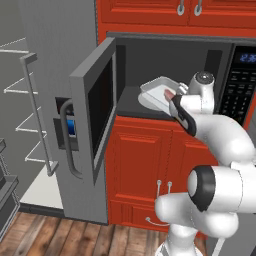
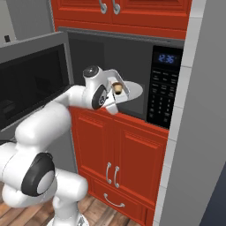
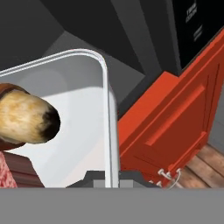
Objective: Place the tupperware containing the steak and mushroom meal in the microwave. Close the microwave door and press the start button to reheat the meal.
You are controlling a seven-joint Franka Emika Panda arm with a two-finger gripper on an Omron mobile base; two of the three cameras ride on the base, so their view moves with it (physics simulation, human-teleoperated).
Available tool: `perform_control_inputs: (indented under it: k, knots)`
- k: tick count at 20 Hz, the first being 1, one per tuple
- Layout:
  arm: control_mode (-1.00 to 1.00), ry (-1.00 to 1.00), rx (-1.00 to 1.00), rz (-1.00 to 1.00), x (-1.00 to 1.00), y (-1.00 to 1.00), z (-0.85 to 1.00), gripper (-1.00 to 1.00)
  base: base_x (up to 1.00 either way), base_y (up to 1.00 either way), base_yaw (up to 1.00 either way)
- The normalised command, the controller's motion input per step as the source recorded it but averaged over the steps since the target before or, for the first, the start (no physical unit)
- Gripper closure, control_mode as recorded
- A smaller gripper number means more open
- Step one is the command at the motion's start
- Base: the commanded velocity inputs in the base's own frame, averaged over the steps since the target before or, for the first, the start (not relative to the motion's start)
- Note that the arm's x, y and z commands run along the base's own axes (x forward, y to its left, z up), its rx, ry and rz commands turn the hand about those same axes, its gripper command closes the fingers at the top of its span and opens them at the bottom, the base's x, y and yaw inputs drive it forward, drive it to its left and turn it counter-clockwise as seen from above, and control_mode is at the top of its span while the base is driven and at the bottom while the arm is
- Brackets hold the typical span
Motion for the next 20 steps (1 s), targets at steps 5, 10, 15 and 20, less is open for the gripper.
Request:
perform_control_inputs:
  k: [5,10,15,20]
  knots:
    - [-1.0,0.0,0.0,0.0,0.51,-0.08,-0.02,1.0,0.0,0.0,0.0]
    - [-1.0,0.0,0.0,0.0,0.54,-0.19,0.0,1.0,0.0,0.0,0.0]
    - [-1.0,0.0,0.0,0.0,0.56,-0.12,-0.05,1.0,0.0,0.0,0.0]
    - [-1.0,0.0,0.0,0.0,0.49,-0.08,-0.17,1.0,0.0,0.0,0.0]
